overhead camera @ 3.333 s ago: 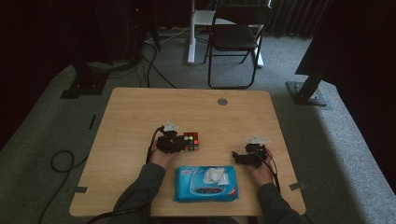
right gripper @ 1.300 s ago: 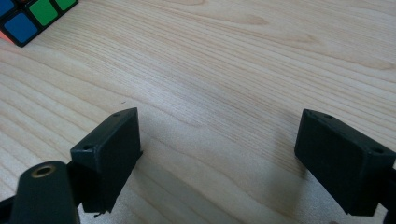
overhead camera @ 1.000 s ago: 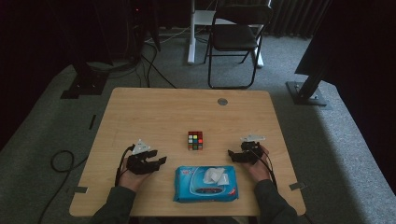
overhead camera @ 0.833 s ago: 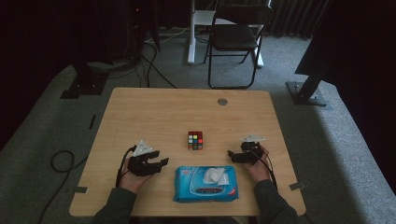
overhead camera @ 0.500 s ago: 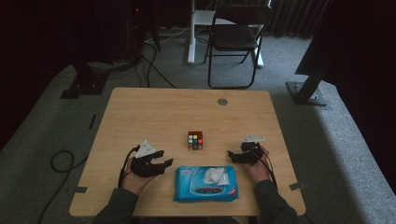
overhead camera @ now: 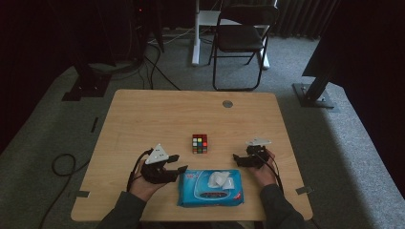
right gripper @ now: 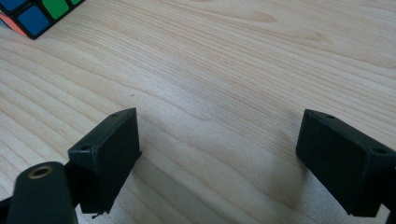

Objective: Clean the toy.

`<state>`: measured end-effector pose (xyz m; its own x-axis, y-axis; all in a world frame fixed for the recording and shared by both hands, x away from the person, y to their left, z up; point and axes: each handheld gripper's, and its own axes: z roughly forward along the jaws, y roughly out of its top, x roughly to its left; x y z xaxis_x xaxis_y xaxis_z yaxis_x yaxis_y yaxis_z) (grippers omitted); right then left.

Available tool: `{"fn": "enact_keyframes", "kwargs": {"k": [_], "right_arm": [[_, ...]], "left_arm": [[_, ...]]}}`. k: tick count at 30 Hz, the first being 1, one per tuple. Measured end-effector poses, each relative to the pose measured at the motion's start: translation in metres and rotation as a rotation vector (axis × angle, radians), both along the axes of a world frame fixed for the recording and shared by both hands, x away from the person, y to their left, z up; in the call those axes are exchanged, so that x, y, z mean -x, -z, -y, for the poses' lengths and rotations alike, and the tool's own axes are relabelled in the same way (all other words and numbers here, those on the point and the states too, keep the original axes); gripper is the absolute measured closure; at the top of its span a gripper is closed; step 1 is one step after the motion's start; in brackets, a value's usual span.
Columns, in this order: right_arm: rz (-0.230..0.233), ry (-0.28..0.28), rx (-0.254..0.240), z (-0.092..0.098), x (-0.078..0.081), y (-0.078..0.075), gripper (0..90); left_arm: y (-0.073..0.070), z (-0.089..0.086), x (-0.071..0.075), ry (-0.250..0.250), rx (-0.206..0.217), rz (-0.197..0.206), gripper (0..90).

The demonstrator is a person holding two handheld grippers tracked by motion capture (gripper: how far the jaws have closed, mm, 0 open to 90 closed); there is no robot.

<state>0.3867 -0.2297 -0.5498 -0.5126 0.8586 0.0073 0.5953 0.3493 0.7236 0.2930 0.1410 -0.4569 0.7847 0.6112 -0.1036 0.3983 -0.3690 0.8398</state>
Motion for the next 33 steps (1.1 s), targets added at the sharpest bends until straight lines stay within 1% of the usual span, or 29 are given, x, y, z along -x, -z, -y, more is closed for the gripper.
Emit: {"fn": "enact_keyframes", "kwargs": {"k": [2,11,17,22,29,33], "right_arm": [[0.0,0.0,0.0,0.0,0.0,0.0,13.0],[0.0,0.004,0.001,0.0,0.001,0.0,13.0],[-0.001,0.006,0.0,0.0,0.001,0.0,13.0],[-0.001,0.006,0.0,0.0,0.001,0.0,13.0],[-0.001,0.007,0.0,0.0,0.001,0.0,13.0],[-0.001,0.007,0.0,0.0,0.001,0.0,13.0]], "left_arm": [[-0.001,0.002,0.0,0.007,0.007,-0.001,44.5],[-0.006,0.011,-0.002,0.042,-0.003,0.016,43.8],[-0.012,0.018,-0.004,0.067,0.002,0.028,43.8],[-0.015,0.024,-0.006,0.088,0.002,0.03,43.8],[-0.019,0.035,-0.004,0.116,-0.001,0.045,43.8],[-0.02,0.043,-0.004,0.139,-0.005,0.045,43.7]]}}
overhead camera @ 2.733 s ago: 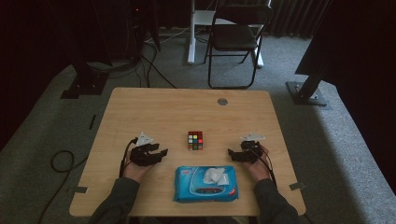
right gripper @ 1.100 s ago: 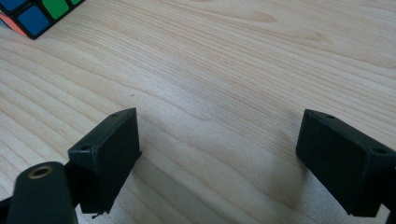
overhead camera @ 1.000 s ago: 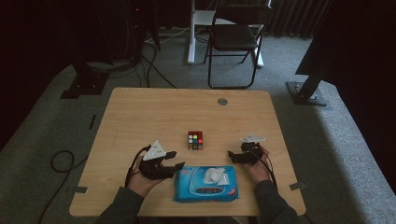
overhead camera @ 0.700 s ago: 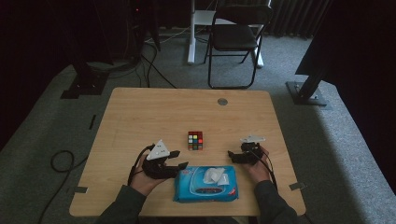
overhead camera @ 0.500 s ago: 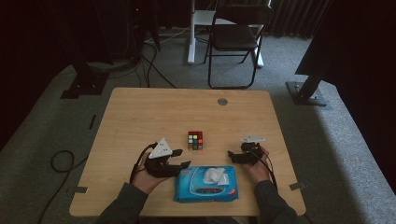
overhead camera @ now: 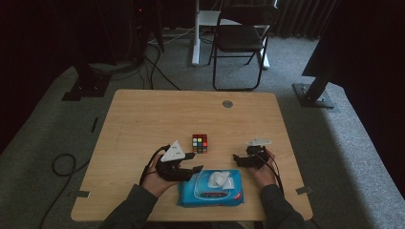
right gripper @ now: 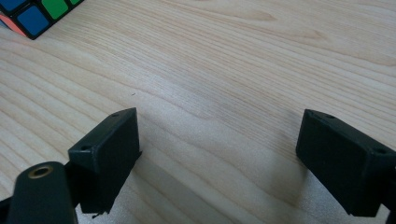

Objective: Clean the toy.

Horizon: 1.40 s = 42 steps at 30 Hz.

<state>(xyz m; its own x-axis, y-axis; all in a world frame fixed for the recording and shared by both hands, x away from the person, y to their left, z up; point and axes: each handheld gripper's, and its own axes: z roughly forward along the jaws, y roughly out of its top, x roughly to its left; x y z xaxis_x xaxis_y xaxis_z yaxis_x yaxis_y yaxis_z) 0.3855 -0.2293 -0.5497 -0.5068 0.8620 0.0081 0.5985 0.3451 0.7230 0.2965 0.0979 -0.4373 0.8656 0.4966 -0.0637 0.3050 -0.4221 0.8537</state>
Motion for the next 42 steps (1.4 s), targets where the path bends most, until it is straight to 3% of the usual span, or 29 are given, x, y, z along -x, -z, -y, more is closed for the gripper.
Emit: {"fn": "enact_keyframes", "kwargs": {"k": [13,42], "right_arm": [[0.0,0.0,0.0,0.0,0.0,0.0,13.0],[0.0,0.0,0.0,0.0,0.0,0.0,13.0]], "left_arm": [[-0.002,0.018,0.001,0.046,-0.02,0.006,43.6],[0.012,0.047,-0.003,0.111,-0.032,-0.049,43.7]]}}
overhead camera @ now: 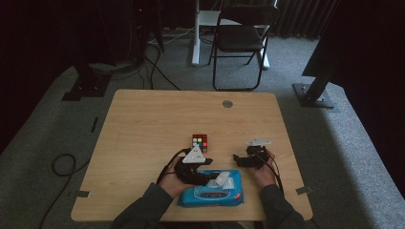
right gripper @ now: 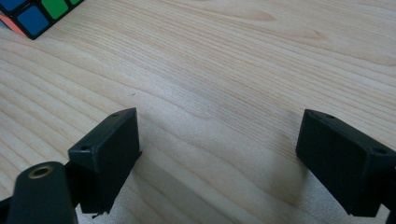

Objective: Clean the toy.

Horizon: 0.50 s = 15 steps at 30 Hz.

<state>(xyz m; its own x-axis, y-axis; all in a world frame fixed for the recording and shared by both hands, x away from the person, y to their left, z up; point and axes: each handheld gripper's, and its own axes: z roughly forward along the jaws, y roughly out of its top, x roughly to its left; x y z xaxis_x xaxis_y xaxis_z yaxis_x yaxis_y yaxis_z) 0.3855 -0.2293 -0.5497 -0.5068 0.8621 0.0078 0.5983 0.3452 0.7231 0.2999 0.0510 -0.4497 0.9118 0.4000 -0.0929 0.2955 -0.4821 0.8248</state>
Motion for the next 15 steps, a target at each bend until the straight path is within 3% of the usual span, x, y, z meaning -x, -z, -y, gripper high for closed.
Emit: {"fn": "enact_keyframes", "kwargs": {"k": [15], "right_arm": [[0.0,0.0,0.0,0.0,0.0,0.0,13.0]], "left_arm": [[0.012,0.01,0.002,0.023,-0.026,-0.029,45.6]]}}
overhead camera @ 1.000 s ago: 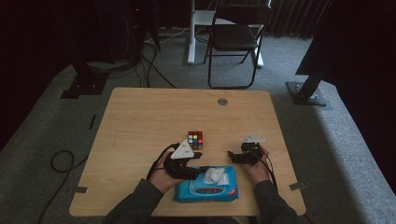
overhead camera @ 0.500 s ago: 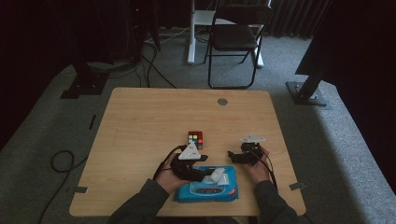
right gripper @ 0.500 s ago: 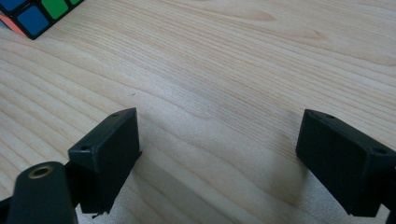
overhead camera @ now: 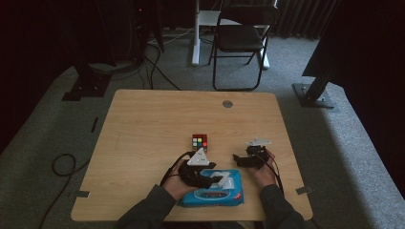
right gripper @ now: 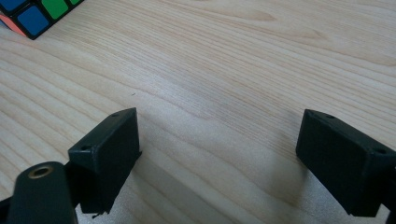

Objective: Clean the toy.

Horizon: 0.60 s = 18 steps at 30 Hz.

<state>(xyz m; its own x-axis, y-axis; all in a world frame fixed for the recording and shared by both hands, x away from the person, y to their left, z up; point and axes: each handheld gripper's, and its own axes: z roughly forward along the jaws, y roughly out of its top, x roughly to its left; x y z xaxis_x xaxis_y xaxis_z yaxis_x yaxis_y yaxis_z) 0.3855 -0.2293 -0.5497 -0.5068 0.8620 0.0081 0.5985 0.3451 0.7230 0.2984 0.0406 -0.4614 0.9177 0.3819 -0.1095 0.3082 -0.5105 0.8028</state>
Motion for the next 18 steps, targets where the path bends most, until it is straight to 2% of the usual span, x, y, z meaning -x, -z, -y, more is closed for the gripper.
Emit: {"fn": "enact_keyframes", "kwargs": {"k": [4,13,18], "right_arm": [[0.0,0.0,0.0,0.0,0.0,0.0,13.0],[0.0,0.0,0.0,0.0,0.0,0.0,13.0],[0.0,0.0,0.0,0.0,0.0,0.0,13.0]], "left_arm": [[0.0026,0.0003,-0.0012,-0.006,-0.013,-0.014,50.0],[0.0044,0.001,-0.0004,0.025,-0.017,-0.038,56.8],[0.0041,0.0003,0.0014,0.032,-0.017,-0.024,67.4]]}}
